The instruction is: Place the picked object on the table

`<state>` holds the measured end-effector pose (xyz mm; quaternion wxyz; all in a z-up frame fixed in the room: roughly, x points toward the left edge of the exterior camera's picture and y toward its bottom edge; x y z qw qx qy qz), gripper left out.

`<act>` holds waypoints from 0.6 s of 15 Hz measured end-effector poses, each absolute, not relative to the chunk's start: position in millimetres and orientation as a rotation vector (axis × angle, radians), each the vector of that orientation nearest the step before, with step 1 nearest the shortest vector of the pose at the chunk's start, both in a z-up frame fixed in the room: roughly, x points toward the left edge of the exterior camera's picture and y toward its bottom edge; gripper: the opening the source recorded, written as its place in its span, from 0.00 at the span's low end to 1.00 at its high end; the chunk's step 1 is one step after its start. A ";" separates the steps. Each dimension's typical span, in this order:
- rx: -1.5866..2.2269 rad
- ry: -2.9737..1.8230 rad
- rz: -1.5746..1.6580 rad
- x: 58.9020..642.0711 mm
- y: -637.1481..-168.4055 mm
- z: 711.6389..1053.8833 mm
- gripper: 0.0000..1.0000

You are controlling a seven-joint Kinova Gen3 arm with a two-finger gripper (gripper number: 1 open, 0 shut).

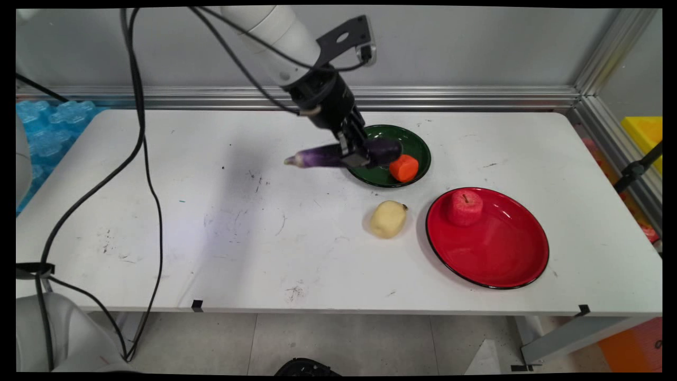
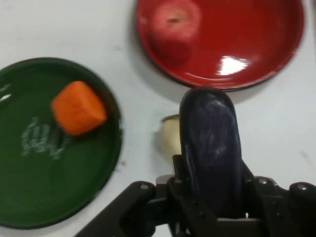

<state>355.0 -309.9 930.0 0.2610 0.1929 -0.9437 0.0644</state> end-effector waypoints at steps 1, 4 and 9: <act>0.497 -2.556 0.163 351.7 -300.9 928.5 0.00; 0.441 -2.562 0.138 338.9 -280.2 918.8 0.00; 0.409 -2.571 0.118 315.7 -266.6 888.4 0.00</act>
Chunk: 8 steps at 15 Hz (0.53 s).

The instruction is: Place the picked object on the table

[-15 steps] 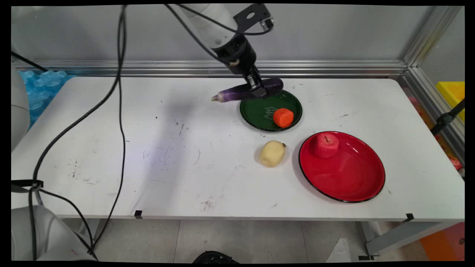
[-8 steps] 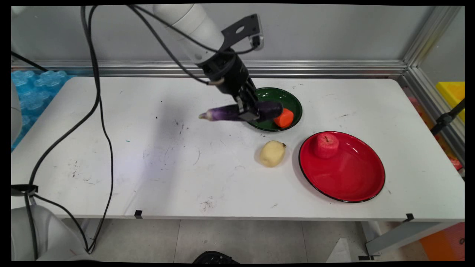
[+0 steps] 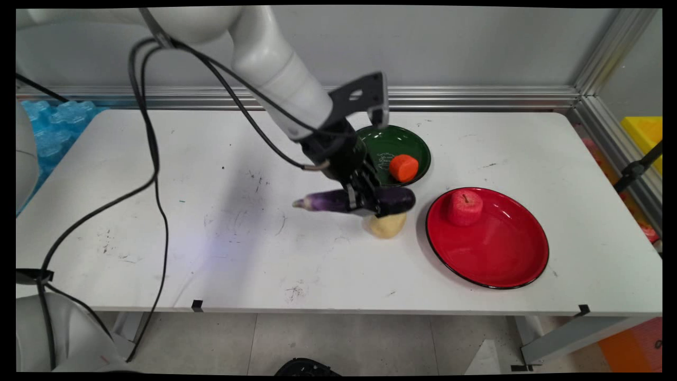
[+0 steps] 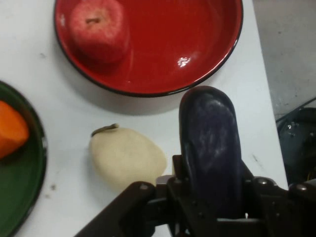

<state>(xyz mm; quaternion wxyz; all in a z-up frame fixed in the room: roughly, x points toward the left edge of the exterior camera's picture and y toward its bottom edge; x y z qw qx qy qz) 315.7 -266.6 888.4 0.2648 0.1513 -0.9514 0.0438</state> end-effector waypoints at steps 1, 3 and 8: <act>0.408 -2.573 0.115 311.0 -265.7 880.7 0.00; 0.405 -2.580 0.104 301.9 -265.0 862.5 0.00; 0.387 -2.598 0.083 288.1 -266.7 823.6 0.00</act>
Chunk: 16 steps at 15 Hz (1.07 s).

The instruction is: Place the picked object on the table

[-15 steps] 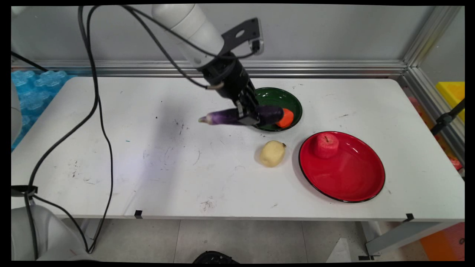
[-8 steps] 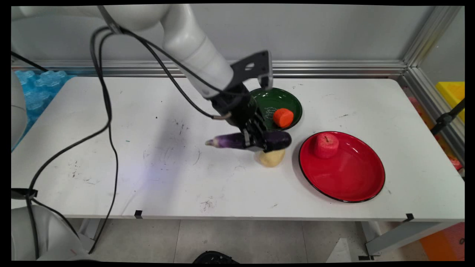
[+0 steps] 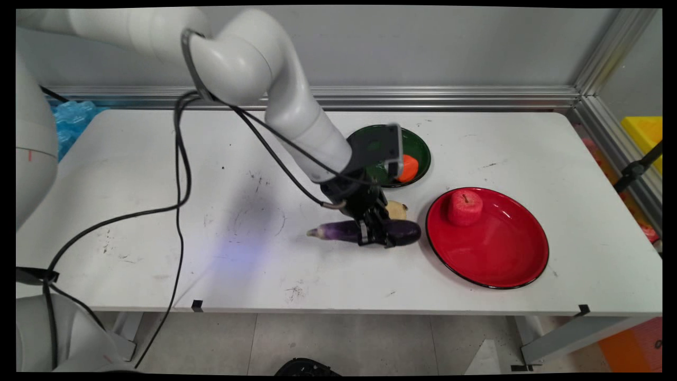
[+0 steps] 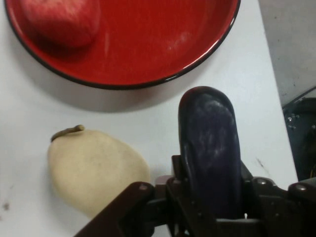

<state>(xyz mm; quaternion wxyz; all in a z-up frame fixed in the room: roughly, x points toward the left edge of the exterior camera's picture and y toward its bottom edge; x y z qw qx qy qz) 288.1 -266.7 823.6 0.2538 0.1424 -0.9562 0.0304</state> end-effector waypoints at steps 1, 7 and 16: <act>0.379 -2.602 0.077 285.0 -267.6 814.2 0.00; 0.329 -2.610 0.055 270.1 -272.8 774.4 0.00; 0.262 -2.597 0.029 261.0 -263.4 753.2 1.00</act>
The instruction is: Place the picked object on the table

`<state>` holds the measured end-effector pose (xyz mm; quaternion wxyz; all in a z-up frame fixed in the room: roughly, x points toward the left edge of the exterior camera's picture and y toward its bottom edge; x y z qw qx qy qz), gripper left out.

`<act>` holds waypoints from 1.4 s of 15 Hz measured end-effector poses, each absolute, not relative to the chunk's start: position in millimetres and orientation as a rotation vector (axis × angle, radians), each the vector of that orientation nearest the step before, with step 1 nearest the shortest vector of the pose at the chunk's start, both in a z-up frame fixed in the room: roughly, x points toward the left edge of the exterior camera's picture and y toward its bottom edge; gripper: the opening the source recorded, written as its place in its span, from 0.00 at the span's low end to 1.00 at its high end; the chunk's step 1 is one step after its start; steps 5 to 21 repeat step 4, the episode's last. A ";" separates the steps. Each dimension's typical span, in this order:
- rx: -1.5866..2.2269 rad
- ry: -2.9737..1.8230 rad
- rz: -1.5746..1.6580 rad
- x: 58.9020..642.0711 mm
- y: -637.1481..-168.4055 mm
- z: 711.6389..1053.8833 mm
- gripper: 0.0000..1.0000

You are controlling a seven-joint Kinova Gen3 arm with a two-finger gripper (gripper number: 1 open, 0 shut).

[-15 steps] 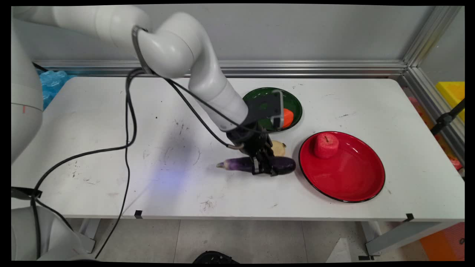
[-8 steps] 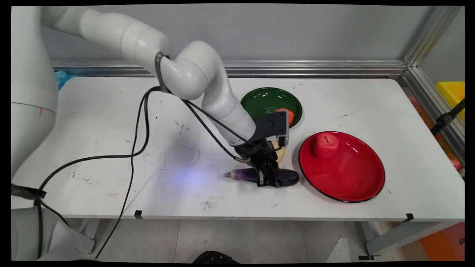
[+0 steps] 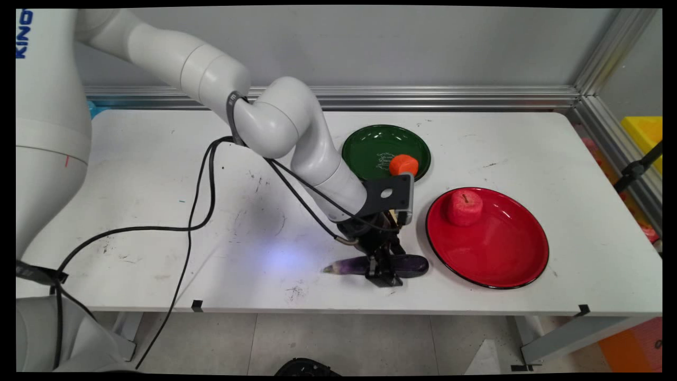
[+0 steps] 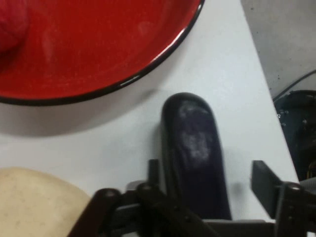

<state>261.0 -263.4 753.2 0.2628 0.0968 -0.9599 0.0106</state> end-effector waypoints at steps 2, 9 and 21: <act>0.257 -2.595 0.031 262.3 -260.7 754.5 1.00; 0.254 -2.592 0.035 265.1 -258.3 758.9 1.00; 0.254 -2.592 0.035 265.1 -258.3 758.9 1.00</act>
